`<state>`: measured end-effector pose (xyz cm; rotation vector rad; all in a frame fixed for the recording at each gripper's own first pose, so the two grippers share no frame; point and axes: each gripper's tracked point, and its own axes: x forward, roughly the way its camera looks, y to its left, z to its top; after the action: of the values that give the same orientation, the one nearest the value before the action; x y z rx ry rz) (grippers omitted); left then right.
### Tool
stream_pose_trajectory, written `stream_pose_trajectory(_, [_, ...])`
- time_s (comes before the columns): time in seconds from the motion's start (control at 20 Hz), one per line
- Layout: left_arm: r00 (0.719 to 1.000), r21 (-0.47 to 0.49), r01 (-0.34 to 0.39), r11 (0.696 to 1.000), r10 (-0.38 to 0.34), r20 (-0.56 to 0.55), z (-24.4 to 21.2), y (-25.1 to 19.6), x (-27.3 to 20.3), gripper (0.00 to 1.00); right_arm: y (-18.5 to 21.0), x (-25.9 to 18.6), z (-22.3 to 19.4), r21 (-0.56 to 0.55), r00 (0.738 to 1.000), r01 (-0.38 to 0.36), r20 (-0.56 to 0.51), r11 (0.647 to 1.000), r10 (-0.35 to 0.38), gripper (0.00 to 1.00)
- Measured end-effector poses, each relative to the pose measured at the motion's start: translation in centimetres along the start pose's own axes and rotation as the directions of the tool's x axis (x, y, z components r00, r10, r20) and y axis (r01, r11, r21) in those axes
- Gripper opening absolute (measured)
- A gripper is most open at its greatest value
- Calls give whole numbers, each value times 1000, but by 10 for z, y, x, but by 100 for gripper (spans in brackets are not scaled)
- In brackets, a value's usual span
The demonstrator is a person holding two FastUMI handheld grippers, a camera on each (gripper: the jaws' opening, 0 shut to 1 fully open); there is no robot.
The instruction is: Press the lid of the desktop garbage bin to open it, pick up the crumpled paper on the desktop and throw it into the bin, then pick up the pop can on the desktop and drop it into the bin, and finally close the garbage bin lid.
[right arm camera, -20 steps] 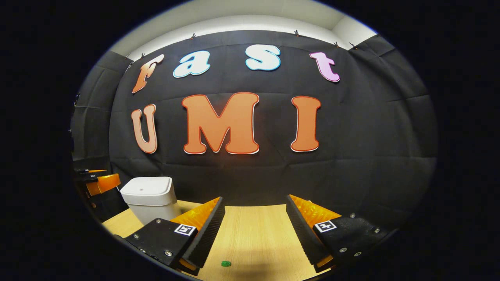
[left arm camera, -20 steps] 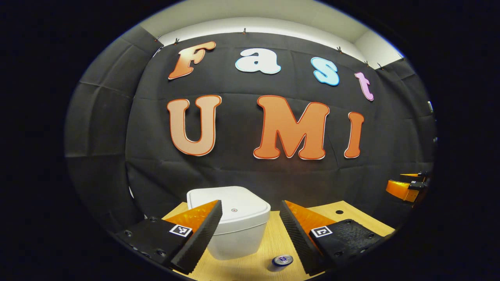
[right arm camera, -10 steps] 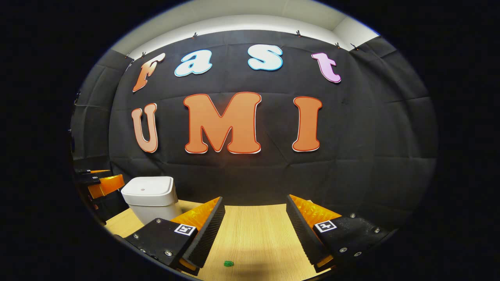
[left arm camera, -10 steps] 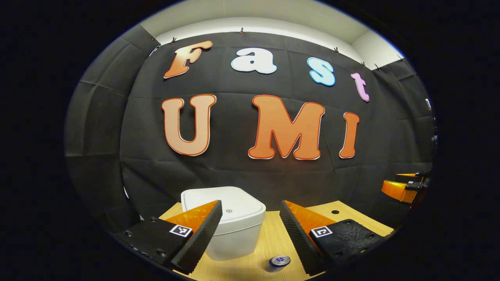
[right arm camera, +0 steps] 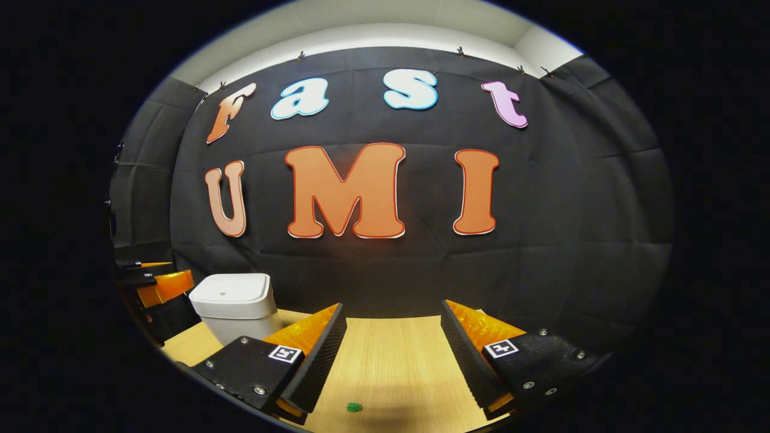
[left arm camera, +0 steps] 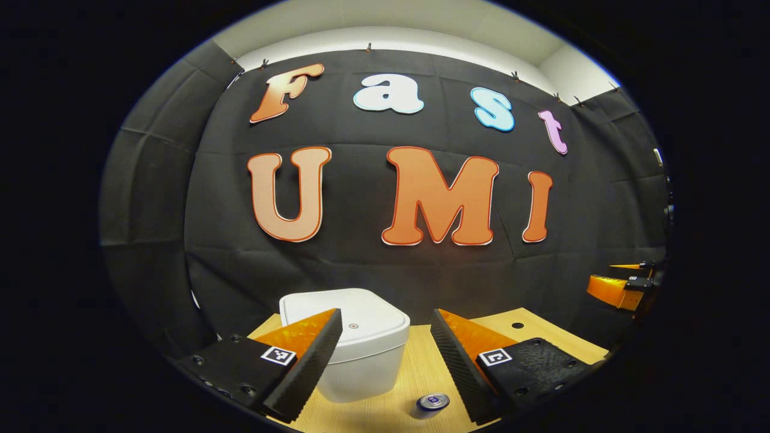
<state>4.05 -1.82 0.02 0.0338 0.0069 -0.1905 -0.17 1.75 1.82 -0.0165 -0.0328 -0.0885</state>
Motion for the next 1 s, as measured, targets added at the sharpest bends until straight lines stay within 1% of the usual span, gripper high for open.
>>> stream_pose_trajectory(0.25, [1000,0,-24,1000,24,-8,-1,4,2,94,-2,1,0,4,1000,-3,-1,1000,3,94])
stream_pose_trajectory(0.45, [1000,3,-19,1000,19,-6,1,0,5,94,-4,2,-1,-6,1000,-2,-6,1000,2,94])
stream_pose_trajectory(0.55, [999,9,-31,999,31,20,9,3,5,94,-5,3,-4,-4,1000,-3,-13,1000,3,94])
stream_pose_trajectory(0.75, [999,28,-43,999,42,34,13,4,7,94,-9,6,-4,-8,1000,4,-14,1000,-4,94])
stream_pose_trajectory(0.8, [999,25,-39,999,38,35,14,2,7,96,-9,6,-4,-5,1000,4,-14,1000,-4,94])
stream_pose_trajectory(0.85, [999,24,-37,999,36,32,14,1,7,96,-10,7,-4,-2,1000,4,-14,1000,-4,94])
stream_pose_trajectory(0.95, [999,22,-38,999,37,24,10,2,10,92,-10,9,-5,-2,1000,4,-17,1000,-4,94])
stream_pose_trajectory(1.0, [999,21,-36,999,36,20,10,1,9,86,-10,10,-6,-4,1000,3,-19,1000,-3,94])
